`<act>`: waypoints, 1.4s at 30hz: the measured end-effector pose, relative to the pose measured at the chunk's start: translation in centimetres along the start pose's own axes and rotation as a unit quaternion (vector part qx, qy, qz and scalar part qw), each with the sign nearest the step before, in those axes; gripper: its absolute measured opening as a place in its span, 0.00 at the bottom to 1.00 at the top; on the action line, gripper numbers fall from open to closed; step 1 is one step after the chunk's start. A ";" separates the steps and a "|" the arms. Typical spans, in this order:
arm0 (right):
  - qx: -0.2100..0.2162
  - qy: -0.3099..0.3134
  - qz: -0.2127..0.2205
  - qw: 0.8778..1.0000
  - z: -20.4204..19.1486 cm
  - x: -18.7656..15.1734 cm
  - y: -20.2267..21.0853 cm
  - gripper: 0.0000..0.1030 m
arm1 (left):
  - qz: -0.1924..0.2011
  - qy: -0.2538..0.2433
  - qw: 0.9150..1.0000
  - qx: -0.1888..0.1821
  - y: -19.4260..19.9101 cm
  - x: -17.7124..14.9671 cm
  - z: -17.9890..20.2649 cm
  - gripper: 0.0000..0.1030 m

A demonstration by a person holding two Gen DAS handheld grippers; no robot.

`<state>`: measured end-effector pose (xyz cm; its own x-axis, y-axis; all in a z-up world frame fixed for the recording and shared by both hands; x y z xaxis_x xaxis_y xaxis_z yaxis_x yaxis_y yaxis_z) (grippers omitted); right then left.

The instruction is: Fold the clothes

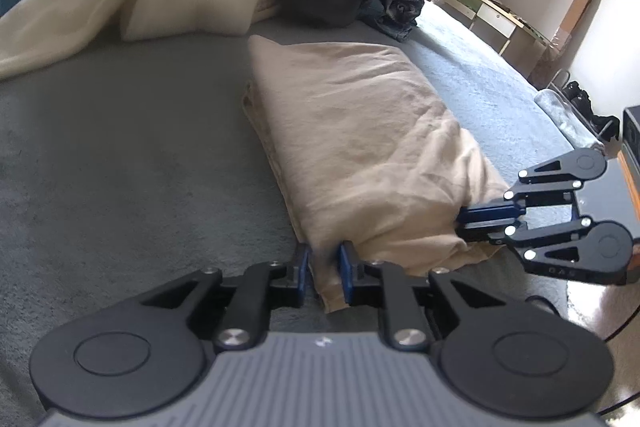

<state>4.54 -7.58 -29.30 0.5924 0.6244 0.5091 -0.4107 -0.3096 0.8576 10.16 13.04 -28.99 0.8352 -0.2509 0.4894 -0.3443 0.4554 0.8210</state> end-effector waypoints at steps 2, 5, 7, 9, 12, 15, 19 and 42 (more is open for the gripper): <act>-0.004 -0.003 -0.002 1.000 0.0 0.3 0.3 0.05 | -0.003 0.008 1.000 -0.007 0.3 0.1 -0.3 0.21; 0.005 -0.028 0.003 1.000 0.5 0.2 0.7 0.05 | 0.004 0.024 1.000 -0.010 1.8 0.4 -0.8 0.25; 0.009 -0.039 0.008 0.999 0.5 0.4 1.2 0.05 | 0.028 0.016 0.999 0.008 3.7 1.0 -1.1 0.24; 0.007 -0.043 0.018 0.999 0.5 0.8 2.1 0.06 | 0.060 0.011 0.998 0.010 5.3 1.8 -0.7 0.24; 0.027 -0.045 0.057 0.997 -0.4 1.8 3.5 0.07 | 0.091 0.003 0.996 -0.003 6.1 3.1 0.6 0.24; 0.018 -0.036 0.028 0.999 -1.0 1.1 2.2 0.07 | 0.081 -0.014 0.996 -0.020 3.7 3.3 2.9 0.24; 0.011 -0.048 -0.009 0.999 -0.8 -0.3 0.0 0.06 | 0.042 -0.079 0.996 0.021 -0.1 1.6 4.8 0.25; 0.018 -0.370 -0.006 0.929 10.8 -3.6 5.0 0.17 | 0.052 -0.093 0.993 0.049 -1.1 0.4 4.0 0.51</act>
<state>7.89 -19.14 -26.00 0.9166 -0.0326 0.3984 -0.3852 -0.3386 0.8585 9.14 9.00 -28.52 0.7022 -0.3657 0.6109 -0.4719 0.4034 0.7839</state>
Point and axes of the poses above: each gripper's, at about its wrist camera, not at the fingertips, and y roughly against the way its jaws point, z to its right, x to its top, the point moved 9 cm from there along -y, roughly the way its jaws point, and after that the axes turned 8 degrees about -z, right-handed, at the moved point
